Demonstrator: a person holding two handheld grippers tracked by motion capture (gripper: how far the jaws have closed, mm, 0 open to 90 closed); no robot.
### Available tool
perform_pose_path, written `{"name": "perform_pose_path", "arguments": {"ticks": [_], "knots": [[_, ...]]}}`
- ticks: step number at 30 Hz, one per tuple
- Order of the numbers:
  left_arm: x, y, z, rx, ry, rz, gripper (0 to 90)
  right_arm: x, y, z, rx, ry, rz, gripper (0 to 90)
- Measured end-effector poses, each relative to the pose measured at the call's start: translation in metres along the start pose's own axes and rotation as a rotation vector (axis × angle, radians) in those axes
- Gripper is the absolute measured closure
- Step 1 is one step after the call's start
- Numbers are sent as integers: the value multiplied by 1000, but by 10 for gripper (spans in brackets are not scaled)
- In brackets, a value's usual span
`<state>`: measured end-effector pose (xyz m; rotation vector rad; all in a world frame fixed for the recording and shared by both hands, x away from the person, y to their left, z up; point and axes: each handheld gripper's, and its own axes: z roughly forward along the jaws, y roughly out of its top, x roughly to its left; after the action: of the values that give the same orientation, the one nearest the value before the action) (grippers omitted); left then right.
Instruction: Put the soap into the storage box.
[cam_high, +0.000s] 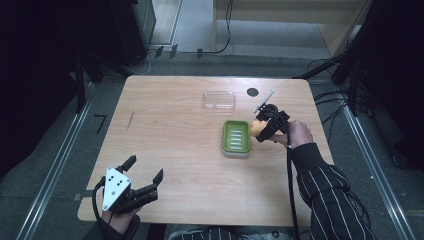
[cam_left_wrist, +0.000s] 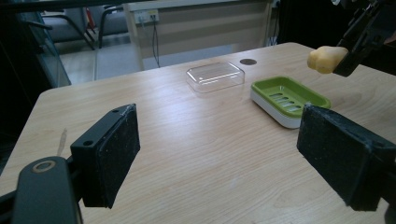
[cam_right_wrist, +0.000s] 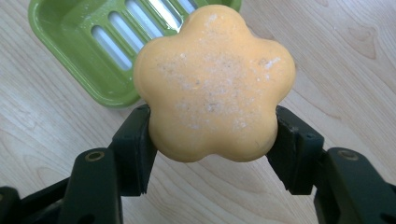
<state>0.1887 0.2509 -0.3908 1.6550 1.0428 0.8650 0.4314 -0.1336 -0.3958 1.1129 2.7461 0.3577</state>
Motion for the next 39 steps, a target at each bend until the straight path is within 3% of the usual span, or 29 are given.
{"name": "perform_pose_path", "arguments": {"ticks": [21, 39], "knots": [[0, 0, 0, 1, 0, 2, 137, 16, 23, 3, -15, 16, -54, 394], [0, 0, 0, 4, -2, 5, 137, 30, 41, 21, -5, 28, -87, 394]]}}
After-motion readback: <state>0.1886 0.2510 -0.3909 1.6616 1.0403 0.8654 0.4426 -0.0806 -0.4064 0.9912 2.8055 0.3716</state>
